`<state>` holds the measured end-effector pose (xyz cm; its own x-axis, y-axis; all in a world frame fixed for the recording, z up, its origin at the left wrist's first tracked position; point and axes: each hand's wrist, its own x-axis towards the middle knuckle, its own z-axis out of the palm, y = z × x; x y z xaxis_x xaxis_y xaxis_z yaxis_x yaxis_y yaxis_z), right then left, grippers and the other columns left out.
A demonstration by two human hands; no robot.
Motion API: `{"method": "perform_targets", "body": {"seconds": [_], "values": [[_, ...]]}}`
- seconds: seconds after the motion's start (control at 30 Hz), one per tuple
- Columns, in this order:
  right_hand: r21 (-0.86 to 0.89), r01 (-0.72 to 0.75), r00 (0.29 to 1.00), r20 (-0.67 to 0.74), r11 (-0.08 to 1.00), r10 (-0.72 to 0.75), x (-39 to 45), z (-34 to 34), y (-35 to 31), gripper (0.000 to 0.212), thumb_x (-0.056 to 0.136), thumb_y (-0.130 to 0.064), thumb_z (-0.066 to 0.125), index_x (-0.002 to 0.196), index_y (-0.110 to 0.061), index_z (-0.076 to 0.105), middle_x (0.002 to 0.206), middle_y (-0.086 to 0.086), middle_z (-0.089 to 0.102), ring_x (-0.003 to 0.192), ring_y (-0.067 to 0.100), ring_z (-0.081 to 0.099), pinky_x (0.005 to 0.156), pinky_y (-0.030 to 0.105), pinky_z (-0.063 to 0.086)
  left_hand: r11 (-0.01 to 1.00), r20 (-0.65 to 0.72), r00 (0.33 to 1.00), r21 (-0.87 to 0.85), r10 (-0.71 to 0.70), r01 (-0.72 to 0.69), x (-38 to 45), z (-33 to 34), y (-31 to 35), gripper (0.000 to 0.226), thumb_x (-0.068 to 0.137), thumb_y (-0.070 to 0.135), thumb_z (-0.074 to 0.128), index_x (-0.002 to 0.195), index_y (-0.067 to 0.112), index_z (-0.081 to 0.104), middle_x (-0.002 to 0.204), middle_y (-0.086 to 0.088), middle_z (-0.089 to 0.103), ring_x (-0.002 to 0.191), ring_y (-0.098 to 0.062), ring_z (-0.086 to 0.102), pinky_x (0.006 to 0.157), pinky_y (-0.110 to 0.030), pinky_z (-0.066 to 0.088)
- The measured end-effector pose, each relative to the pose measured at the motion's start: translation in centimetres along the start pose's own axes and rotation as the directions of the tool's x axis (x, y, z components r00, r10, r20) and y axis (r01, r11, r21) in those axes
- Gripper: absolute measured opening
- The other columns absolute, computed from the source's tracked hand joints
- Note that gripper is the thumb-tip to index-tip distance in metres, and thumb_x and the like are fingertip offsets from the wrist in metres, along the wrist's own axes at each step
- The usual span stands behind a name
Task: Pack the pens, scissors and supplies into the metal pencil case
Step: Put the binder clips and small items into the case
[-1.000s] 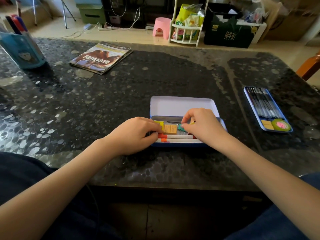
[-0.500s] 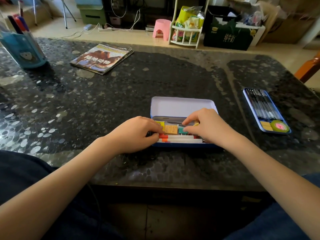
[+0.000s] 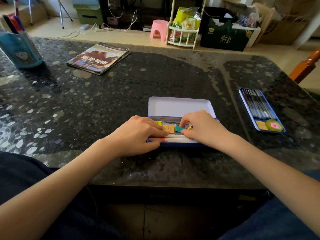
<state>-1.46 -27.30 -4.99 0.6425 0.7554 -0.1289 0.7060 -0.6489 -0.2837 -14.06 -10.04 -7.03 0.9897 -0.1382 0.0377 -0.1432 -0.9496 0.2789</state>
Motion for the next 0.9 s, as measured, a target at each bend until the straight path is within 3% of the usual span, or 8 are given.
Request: {"method": "perform_targets", "body": {"seconds": [0.1, 0.33, 0.43, 0.5, 0.63, 0.77, 0.83, 0.9], "values": [[0.085, -0.050, 0.999, -0.017, 0.995, 0.052, 0.1, 0.3, 0.2, 0.010, 0.082, -0.021, 0.068, 0.092, -0.023, 0.066, 0.099, -0.001, 0.063, 0.081, 0.011, 0.053, 0.072, 0.025, 0.042, 1.000, -0.005, 1.000, 0.008, 0.001, -0.001, 0.0, 0.0, 0.1, 0.046, 0.083, 0.048, 0.034, 0.117, 0.036, 0.064, 0.122, 0.014, 0.063, 0.114, -0.009, 0.056, 0.092, -0.040, 0.047], [0.055, -0.019, 0.988, -0.152, 0.998, 0.027, -0.1, 0.4, -0.2, 0.007, 0.090, -0.022, 0.061, 0.095, -0.019, 0.065, 0.097, 0.000, 0.066, 0.073, 0.009, 0.056, 0.063, 0.021, 0.043, 0.999, 0.010, 1.000, 0.032, -0.004, 0.003, 0.1, 0.2, 0.0, 0.049, 0.083, 0.048, 0.031, 0.120, 0.036, 0.062, 0.125, 0.016, 0.061, 0.117, -0.009, 0.054, 0.095, -0.039, 0.044], [0.236, -0.040, 0.966, -0.241, 0.971, 0.098, -0.2, -0.3, 0.0, 0.015, 0.083, -0.031, 0.070, 0.088, -0.021, 0.060, 0.076, -0.006, 0.061, 0.066, 0.007, 0.055, 0.057, 0.021, 0.039, 0.998, 0.020, 1.000, 0.061, -0.024, 0.023, 0.0, 0.1, 0.2, 0.046, 0.085, 0.046, 0.033, 0.122, 0.037, 0.059, 0.127, 0.017, 0.058, 0.119, -0.008, 0.050, 0.099, -0.034, 0.036], [0.342, -0.079, 0.949, -0.261, 0.936, 0.175, -0.2, -0.8, 0.3, 0.019, 0.080, -0.033, 0.073, 0.082, -0.018, 0.061, 0.073, -0.008, 0.059, 0.066, 0.006, 0.055, 0.054, 0.020, 0.038, 0.995, -0.014, 1.000, 0.098, -0.022, 0.024, 0.0, 0.3, 0.5, 0.049, 0.086, 0.050, 0.029, 0.122, 0.036, 0.059, 0.124, 0.016, 0.060, 0.116, -0.008, 0.049, 0.100, -0.033, 0.030], [0.582, -0.185, 0.951, -0.096, 0.792, 0.293, 0.0, -1.3, 1.5, 0.013, 0.087, -0.026, 0.066, 0.095, -0.016, 0.067, 0.085, -0.001, 0.067, 0.067, 0.009, 0.062, 0.054, 0.020, 0.047, 0.996, -0.030, 0.999, 0.089, 0.034, -0.031, 1.2, 0.7, 1.6, 0.057, 0.089, 0.057, 0.026, 0.128, 0.028, 0.055, 0.130, 0.009, 0.056, 0.122, -0.011, 0.048, 0.107, -0.028, 0.027], [0.720, -0.219, 0.946, -0.008, 0.659, 0.324, -0.2, -0.9, 2.0, 0.017, 0.089, -0.011, 0.063, 0.103, -0.019, 0.068, 0.096, 0.002, 0.071, 0.079, 0.010, 0.070, 0.068, 0.022, 0.057, 0.999, -0.022, 0.999, -0.004, 0.045, -0.045, 1.8, 1.6, 2.2, 0.045, 0.095, 0.047, 0.038, 0.128, 0.022, 0.055, 0.139, 0.004, 0.049, 0.129, -0.013, 0.041, 0.109, -0.028, 0.028], [0.776, -0.213, 0.939, -0.006, 0.594, 0.344, -0.3, -0.4, 1.9, 0.016, 0.087, -0.009, 0.066, 0.100, -0.017, 0.067, 0.096, 0.003, 0.071, 0.081, 0.010, 0.071, 0.070, 0.023, 0.059, 0.996, -0.102, 0.995, -0.087, 0.001, -0.010, 1.4, 1.8, 1.9, 0.047, 0.093, 0.047, 0.033, 0.121, 0.019, 0.060, 0.136, 0.002, 0.050, 0.129, -0.014, 0.040, 0.107, -0.031, 0.034], [0.772, -0.216, 0.921, -0.042, 0.597, 0.388, -0.2, 0.0, 1.6, 0.015, 0.083, -0.014, 0.070, 0.097, -0.017, 0.065, 0.092, 0.000, 0.072, 0.077, 0.009, 0.072, 0.070, 0.024, 0.059, 0.989, -0.215, 0.973, -0.135, -0.083, 0.055, 1.0, 1.7, 1.6, 0.049, 0.092, 0.045, 0.028, 0.116, 0.018, 0.063, 0.131, 0.002, 0.053, 0.125, -0.014, 0.043, 0.104, -0.034, 0.039]]}}
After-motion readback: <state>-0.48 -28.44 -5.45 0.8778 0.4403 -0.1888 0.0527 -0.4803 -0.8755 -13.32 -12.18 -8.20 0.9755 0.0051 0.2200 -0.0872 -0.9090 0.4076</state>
